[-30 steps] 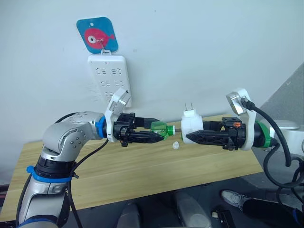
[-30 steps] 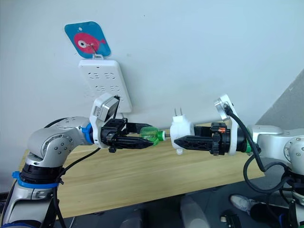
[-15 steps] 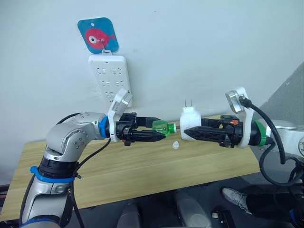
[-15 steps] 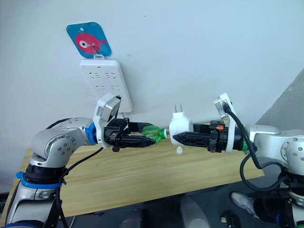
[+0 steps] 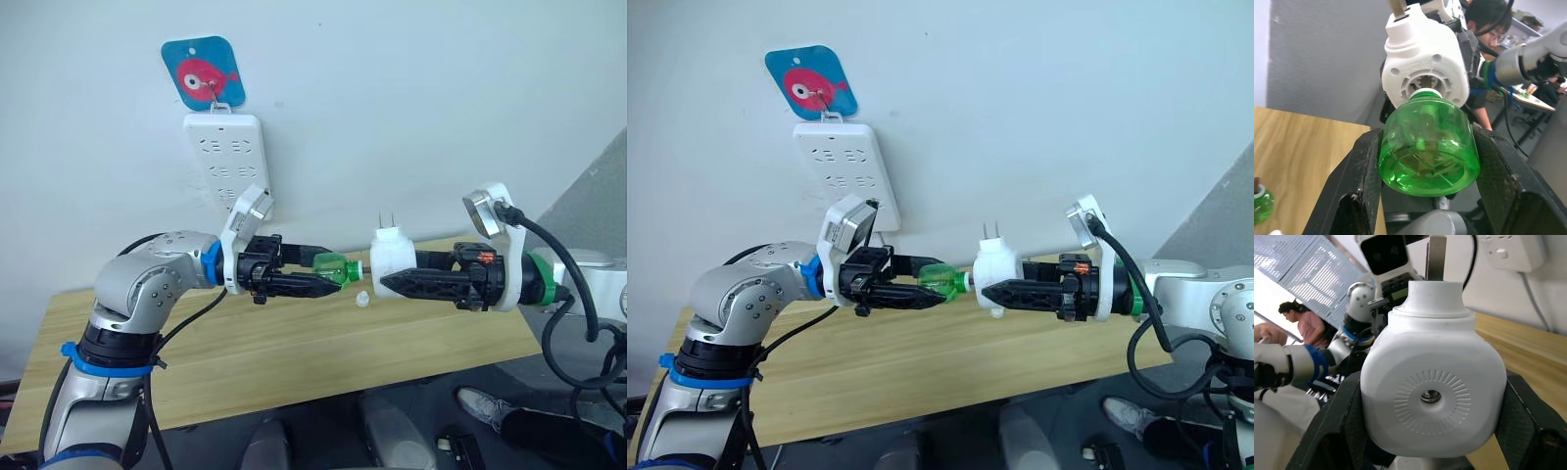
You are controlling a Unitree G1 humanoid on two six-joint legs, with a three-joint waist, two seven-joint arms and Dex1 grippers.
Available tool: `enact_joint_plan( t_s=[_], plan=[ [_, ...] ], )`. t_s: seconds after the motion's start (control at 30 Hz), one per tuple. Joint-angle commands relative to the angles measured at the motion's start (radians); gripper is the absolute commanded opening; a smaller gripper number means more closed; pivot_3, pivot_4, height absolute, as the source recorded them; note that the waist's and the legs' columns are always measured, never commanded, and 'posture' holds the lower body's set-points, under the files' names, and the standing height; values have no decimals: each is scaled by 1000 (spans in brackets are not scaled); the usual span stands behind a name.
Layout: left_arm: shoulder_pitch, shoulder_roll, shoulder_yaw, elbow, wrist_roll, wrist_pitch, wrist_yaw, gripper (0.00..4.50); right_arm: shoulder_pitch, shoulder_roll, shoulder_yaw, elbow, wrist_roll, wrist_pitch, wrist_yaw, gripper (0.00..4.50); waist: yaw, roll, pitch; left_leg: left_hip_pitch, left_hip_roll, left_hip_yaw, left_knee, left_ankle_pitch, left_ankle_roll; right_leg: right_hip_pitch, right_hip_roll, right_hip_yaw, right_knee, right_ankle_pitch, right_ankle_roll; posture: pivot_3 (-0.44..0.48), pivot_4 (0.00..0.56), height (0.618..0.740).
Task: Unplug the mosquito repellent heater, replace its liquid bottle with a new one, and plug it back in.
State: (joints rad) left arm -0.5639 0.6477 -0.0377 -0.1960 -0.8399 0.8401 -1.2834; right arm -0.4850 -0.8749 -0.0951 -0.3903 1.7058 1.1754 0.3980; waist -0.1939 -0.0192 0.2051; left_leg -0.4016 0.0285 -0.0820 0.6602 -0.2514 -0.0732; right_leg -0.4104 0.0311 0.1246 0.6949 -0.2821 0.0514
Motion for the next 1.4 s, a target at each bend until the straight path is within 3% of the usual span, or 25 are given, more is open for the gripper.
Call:
enact_joint_plan(
  t_s=[0.03,0.63,1.17,1.4],
  plan=[
    [-27,5,0,-15,4,-22,-14,2314,-25,-21,-4,-30,46,6,51,2993,0,0,0,0,0,0,0,0,0,0,0,0,0,0,0,-215,113,736],
    [-21,-6,39,-35,-30,3,58,2314,-13,-13,-11,32,-95,-7,56,2993,0,0,0,0,0,0,1,0,0,0,0,0,1,0,0,-209,118,736],
    [-11,-13,39,-43,-51,7,84,2314,-34,19,-30,75,-72,-22,19,2993,0,0,0,0,0,0,1,0,0,0,0,0,1,0,0,-206,117,736],
    [-12,-34,47,-48,-67,15,107,2314,-33,83,-13,67,-47,-46,-27,2993,0,0,0,0,0,0,1,0,0,0,0,0,1,0,0,-203,111,736]
  ],
)
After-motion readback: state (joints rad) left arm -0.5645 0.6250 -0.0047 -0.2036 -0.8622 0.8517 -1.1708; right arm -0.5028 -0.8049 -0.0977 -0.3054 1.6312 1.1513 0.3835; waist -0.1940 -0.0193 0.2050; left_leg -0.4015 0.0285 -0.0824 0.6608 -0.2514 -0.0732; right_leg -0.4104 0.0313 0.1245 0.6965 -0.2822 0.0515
